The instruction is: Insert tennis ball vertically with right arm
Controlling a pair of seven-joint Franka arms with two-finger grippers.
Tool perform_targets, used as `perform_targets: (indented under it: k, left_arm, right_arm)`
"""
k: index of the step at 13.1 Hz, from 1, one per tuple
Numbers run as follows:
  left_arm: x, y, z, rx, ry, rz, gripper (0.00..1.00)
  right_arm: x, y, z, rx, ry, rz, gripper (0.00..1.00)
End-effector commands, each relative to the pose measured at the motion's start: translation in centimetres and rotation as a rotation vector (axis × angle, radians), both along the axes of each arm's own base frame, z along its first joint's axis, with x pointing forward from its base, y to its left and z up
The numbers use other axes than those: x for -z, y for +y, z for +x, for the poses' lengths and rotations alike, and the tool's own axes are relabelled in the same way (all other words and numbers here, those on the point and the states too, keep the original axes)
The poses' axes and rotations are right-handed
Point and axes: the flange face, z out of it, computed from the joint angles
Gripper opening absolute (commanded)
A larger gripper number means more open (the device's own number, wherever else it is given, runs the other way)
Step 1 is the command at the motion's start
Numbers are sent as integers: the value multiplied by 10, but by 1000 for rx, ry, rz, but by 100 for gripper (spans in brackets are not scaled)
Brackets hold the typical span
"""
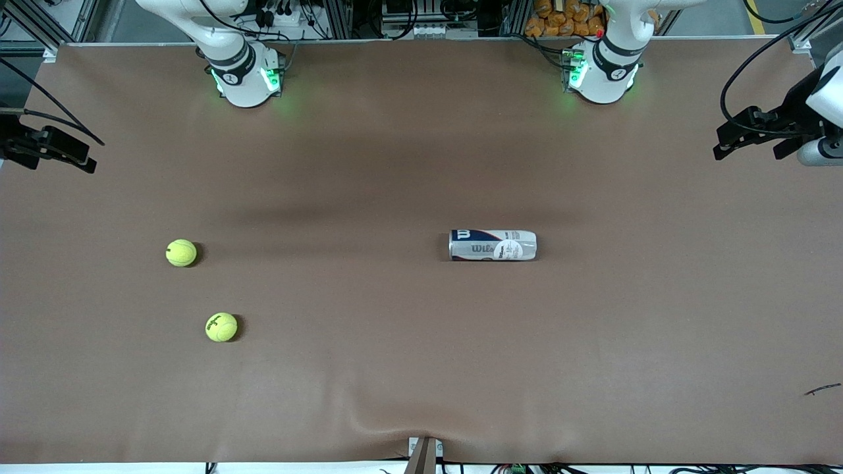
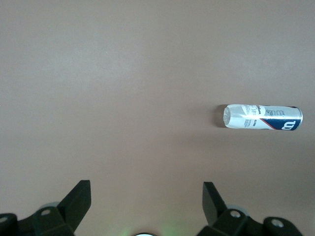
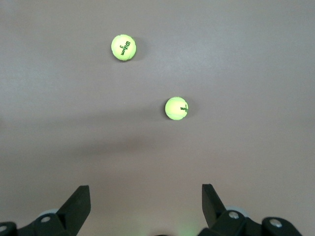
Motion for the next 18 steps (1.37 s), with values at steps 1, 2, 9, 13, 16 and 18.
perform_targets:
  k: [1, 2, 9, 13, 16, 18]
  left_arm:
    - [-3, 0, 1, 11, 11, -12, 100]
    - [-2, 0, 1, 15, 13, -13, 100]
    - [0, 1, 2, 18, 17, -13, 100]
    - [0, 1, 2, 15, 17, -13, 100]
    - [3, 2, 2, 18, 29, -13, 100]
    - [6, 2, 3, 18, 37, -14, 100]
  right_arm:
    - [10, -2, -22, -5, -13, 8, 100]
    - [15, -4, -22, 1, -4, 9, 100]
    - [79, -24, -16, 39, 53, 13, 100]
    - [132, -42, 3, 65, 103, 8, 100]
    - [170, -51, 15, 75, 141, 6, 100]
    - [206, -55, 19, 81, 186, 11, 100]
